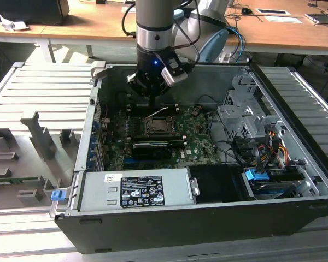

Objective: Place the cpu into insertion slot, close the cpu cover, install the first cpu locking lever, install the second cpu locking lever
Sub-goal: 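Install the first cpu locking lever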

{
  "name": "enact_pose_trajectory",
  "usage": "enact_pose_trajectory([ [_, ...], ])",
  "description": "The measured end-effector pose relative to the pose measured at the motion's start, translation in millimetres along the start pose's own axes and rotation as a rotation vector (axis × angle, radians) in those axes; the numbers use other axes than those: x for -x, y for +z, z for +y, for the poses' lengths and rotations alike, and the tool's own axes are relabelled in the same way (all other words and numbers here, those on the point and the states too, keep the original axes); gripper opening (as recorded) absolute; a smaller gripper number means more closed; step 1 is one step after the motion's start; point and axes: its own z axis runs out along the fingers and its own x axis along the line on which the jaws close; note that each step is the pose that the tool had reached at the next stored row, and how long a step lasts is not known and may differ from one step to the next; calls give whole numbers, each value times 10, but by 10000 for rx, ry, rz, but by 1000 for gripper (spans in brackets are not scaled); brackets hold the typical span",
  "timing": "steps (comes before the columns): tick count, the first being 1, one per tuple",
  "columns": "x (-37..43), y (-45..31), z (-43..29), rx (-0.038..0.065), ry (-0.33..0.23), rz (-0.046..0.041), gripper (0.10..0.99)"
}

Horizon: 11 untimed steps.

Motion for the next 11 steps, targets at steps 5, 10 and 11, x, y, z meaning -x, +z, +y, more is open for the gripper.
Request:
enact_pose_trajectory([
  [5,20,26,-3,354,108,-37,106],
  [10,73,119,-12,359,174,-38,106],
  [11,91,137,-14,359,173,-38,106],
])
